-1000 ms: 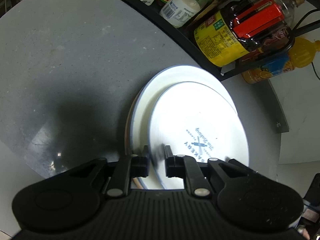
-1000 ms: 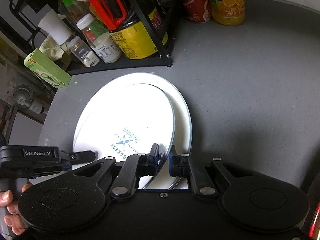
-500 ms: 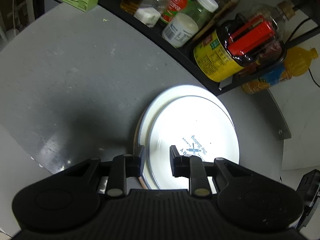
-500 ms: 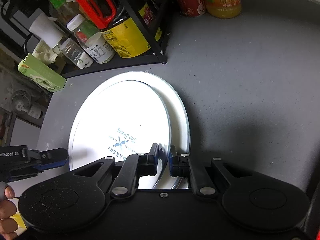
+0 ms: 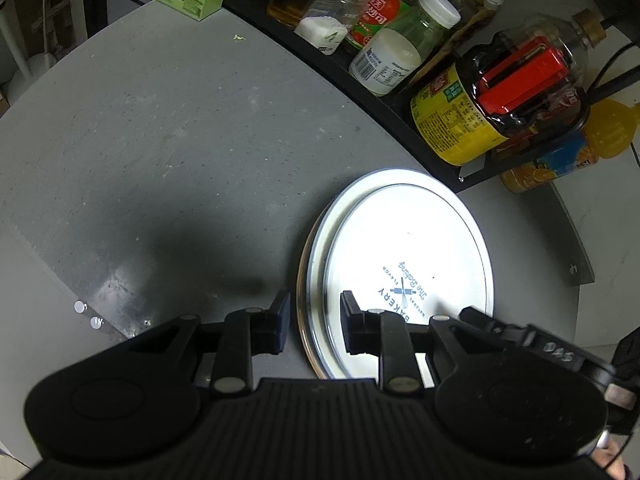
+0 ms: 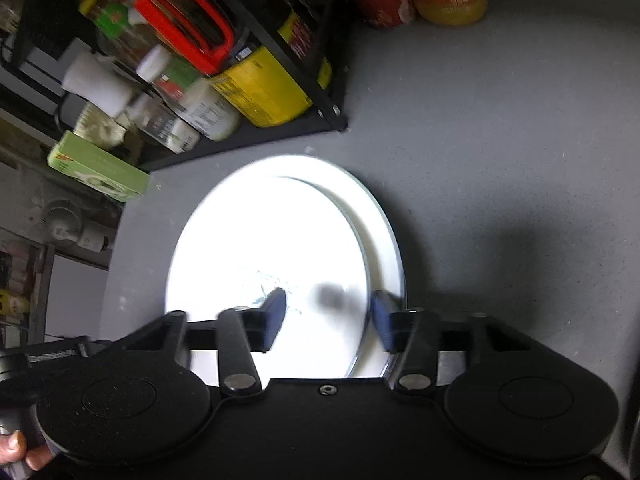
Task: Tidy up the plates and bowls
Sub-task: 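Open both tools to release the Bakery plate on the stack, then move both tools toward the red bowl holding the cream bowls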
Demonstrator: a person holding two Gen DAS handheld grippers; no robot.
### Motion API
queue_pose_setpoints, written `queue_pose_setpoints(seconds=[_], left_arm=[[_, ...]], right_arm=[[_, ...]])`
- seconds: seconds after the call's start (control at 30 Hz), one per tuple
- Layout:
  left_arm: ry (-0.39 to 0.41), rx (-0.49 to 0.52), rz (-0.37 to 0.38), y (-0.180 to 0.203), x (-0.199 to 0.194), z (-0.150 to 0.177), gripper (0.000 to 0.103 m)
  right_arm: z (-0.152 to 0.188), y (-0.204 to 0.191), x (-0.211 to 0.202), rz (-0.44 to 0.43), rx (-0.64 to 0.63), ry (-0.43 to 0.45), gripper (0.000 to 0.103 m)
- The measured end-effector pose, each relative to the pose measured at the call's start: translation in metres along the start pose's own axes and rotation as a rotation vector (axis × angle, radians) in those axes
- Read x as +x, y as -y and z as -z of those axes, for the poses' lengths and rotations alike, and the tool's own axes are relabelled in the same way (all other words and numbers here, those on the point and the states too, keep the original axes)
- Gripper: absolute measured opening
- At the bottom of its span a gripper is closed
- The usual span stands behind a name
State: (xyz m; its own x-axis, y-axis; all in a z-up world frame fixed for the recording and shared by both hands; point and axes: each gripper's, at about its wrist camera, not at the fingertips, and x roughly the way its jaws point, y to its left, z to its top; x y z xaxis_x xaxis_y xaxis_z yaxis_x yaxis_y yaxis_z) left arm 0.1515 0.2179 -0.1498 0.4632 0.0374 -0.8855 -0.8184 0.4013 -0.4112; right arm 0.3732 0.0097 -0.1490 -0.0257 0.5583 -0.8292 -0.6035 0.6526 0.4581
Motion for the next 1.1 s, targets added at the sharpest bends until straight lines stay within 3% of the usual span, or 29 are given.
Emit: queue_pose_setpoints(seconds=[0.2,0.27,0.33,0.5,0.6,0.83,1.1], left_arm=[[0.003,0.023,-0.002,0.013,-0.003,-0.002,0.027],[0.009,0.047,-0.003,0.023,-0.006,-0.003,0.037],[0.018,0.081,-0.001,0.032,-0.009,-0.003,0.054],[0.030,0.160,0.003,0.054,-0.013,-0.001,0.067],[0.029,0.188,0.018,0.067,-0.015,0.002,0.074],[0.014,0.258,0.049,0.098,-0.018,0.014,0.081],[0.019,0.333,0.063,0.130,-0.025,0.031,0.084]], right_arm=[[0.000,0.002,-0.017,0.009,-0.001,0.023,0.055],[0.003,0.003,-0.028,0.012,-0.003,0.037,0.062],[0.005,0.006,-0.039,0.022,-0.005,0.060,0.067],[0.012,0.015,-0.068,0.025,0.011,0.118,0.085],[0.016,0.020,-0.082,0.032,0.004,0.143,0.091],[0.026,0.033,-0.112,0.056,0.019,0.193,0.103],[0.043,0.052,-0.138,0.074,0.046,0.240,0.103]])
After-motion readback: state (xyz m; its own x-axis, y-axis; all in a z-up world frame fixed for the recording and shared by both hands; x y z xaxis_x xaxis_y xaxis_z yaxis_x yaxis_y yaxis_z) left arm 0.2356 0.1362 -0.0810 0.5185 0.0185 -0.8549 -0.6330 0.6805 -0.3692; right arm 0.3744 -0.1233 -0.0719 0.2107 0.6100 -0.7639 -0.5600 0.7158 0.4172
